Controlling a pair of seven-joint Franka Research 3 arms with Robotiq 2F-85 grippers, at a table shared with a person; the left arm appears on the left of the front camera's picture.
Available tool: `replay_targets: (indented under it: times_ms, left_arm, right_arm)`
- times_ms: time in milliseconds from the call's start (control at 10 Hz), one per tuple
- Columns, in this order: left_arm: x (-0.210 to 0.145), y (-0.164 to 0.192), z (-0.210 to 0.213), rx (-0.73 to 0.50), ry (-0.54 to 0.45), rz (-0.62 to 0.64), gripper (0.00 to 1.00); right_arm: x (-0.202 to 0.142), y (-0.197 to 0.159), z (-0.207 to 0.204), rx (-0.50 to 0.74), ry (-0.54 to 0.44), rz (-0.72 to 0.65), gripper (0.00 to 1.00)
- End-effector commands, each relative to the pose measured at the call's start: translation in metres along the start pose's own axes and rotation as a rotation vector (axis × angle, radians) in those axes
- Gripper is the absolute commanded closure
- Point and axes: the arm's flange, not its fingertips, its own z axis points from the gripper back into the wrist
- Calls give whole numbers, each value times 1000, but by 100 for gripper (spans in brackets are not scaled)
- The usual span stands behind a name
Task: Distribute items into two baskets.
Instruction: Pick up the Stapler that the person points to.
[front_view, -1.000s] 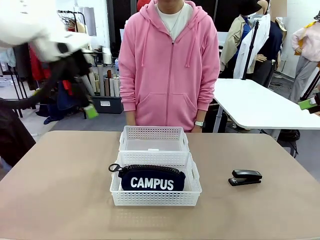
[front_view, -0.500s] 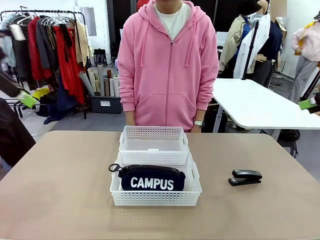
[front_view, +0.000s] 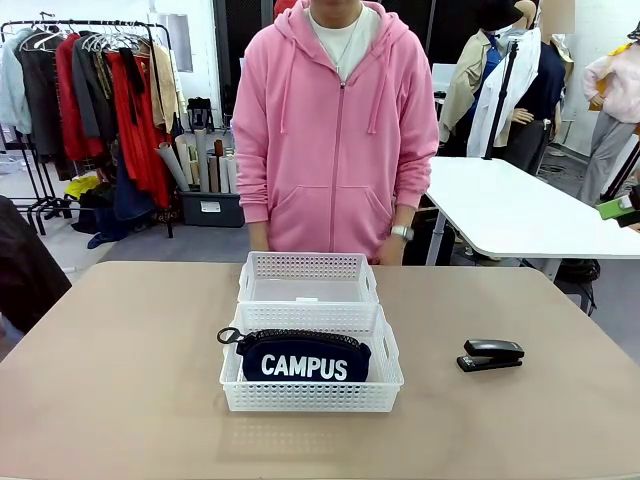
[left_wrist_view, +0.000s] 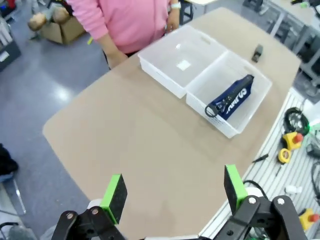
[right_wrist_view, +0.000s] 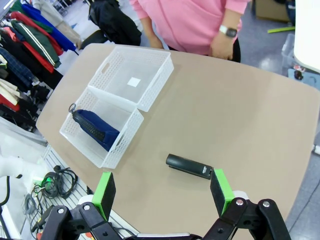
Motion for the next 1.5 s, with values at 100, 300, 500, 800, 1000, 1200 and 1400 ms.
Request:
replay_targets:
  times_ms: [100,300,500,800,1000,1200,1400]
  left_arm:
    - [3,12,0,-13,-71,7,0]
    - [4,13,-1,10,-107,33,0]
    - [8,14,-1,26,-122,52,0]
    - [12,14,0,18,-128,61,0]
    - [9,14,0,19,-112,55,0]
    - [9,14,0,19,-112,55,0]
    - [9,14,0,19,-112,55,0]
  right_arm:
    - [2,0,0,22,-29,9,0]
    - [2,0,0,22,-29,9,0]
    - [2,0,0,22,-29,9,0]
    - [2,0,0,22,-29,9,0]
    - [2,0,0,22,-29,9,0]
    - [2,0,0,22,-29,9,0]
    - [2,0,0,22,-29,9,0]
